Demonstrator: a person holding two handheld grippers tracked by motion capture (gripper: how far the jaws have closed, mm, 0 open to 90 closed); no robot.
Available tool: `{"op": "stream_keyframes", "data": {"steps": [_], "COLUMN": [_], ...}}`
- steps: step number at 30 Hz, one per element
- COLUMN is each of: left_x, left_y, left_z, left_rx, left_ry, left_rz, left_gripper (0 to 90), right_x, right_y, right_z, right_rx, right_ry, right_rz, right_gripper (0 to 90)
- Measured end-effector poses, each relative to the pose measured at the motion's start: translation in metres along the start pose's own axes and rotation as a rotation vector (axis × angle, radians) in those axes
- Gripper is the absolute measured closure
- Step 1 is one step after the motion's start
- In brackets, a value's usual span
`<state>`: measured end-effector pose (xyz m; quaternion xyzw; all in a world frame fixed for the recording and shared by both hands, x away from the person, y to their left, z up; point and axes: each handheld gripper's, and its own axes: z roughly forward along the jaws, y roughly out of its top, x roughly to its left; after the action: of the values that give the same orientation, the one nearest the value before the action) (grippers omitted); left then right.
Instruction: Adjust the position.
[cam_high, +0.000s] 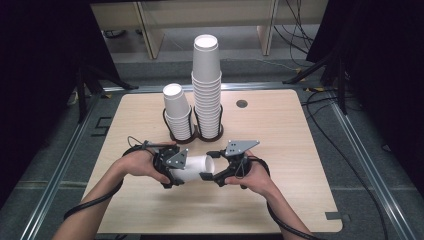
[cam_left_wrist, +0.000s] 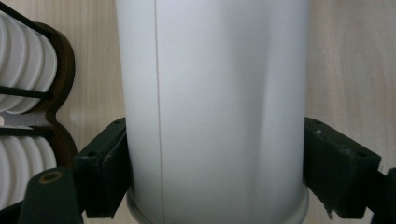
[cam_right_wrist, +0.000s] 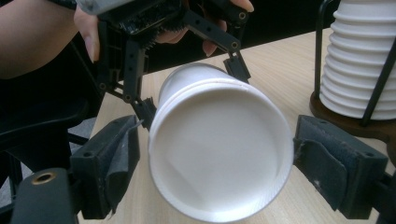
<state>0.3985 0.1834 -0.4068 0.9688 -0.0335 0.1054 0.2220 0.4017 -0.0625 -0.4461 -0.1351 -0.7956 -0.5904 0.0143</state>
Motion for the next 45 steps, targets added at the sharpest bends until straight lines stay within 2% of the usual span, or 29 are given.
{"op": "stream_keyframes", "data": {"steps": [1,3,4,12,13,14,17,22,23,27,30,32,33,35,38,39,41,45], "left_x": [0.0,-0.001,-0.001,-0.001,-0.001,-0.001,-0.001,-0.001,-0.001,-0.001,-0.001,-0.001,-0.001,-0.003,-0.004,-0.004,-0.004,-0.004], "left_y": [0.0,0.001,0.001,0.001,0.001,0.002,0.002,0.002,0.002,0.002,0.001,-0.001,-0.001,-0.002,-0.004,-0.005,-0.007,-0.009], "left_z": [0.0,0.0,0.0,0.0,0.0,0.0,0.0,0.0,0.0,0.0,0.001,0.002,0.001,0.001,0.003,0.002,0.003,0.002], "left_rx": [0.0,-0.002,0.0,-0.004,-0.004,-0.006,-0.007,-0.008,-0.01,-0.01,-0.026,-0.047,-0.043,-0.057,-0.101,-0.101,-0.135,-0.165], "left_ry": [-0.004,-0.004,-0.003,-0.007,-0.006,-0.004,-0.005,-0.004,-0.005,-0.008,-0.005,-0.001,0.004,0.013,0.03,0.022,0.011,0.007], "left_rz": [-0.002,0.001,0.006,0.006,0.011,0.012,0.015,0.017,0.014,0.01,0.006,0.004,0.021,0.019,-0.007,-0.004,-0.04,-0.059], "left_gripper": [17.0,17.0,17.0,16.8,16.8,16.7,16.7,16.6,16.5,16.1,14.0,13.5,11.8,11.2,9.7,9.1,6.0,1.0], "right_x": [0.0,0.001,0.0,-0.001,-0.001,0.0,0.0,-0.001,0.0,-0.001,0.0,0.0,-0.001,-0.001,0.0,-0.001,-0.001,0.0], "right_y": [0.0,0.0,0.0,0.0,0.0,0.0,-0.001,-0.002,-0.002,-0.003,-0.004,-0.003,-0.003,-0.003,-0.003,-0.003,-0.004,-0.006], "right_z": [0.002,0.002,0.002,0.003,0.003,0.003,0.005,0.005,0.005,0.005,0.004,0.003,0.003,0.002,0.002,0.002,0.001,0.002], "right_rx": [0.003,0.008,0.01,0.01,0.012,0.018,0.005,0.015,0.019,0.016,0.018,0.005,-0.003,-0.003,-0.015,-0.022,-0.014,-0.023], "right_ry": [0.0,0.006,0.001,0.008,0.008,0.012,0.011,0.017,0.019,0.021,0.017,0.011,0.015,0.01,0.01,0.015,0.012,0.015], "right_rz": [-0.013,0.002,-0.018,-0.028,-0.028,-0.007,-0.016,-0.026,-0.01,-0.024,-0.014,-0.032,-0.054,-0.063,-0.063,-0.072,-0.063,-0.06], "right_gripper": [17.7,17.7,17.8,21.9,22.0,22.3,22.6,24.1,24.5,25.3,26.1,26.2,26.3,26.4,26.4,26.5,26.5,26.6]}}
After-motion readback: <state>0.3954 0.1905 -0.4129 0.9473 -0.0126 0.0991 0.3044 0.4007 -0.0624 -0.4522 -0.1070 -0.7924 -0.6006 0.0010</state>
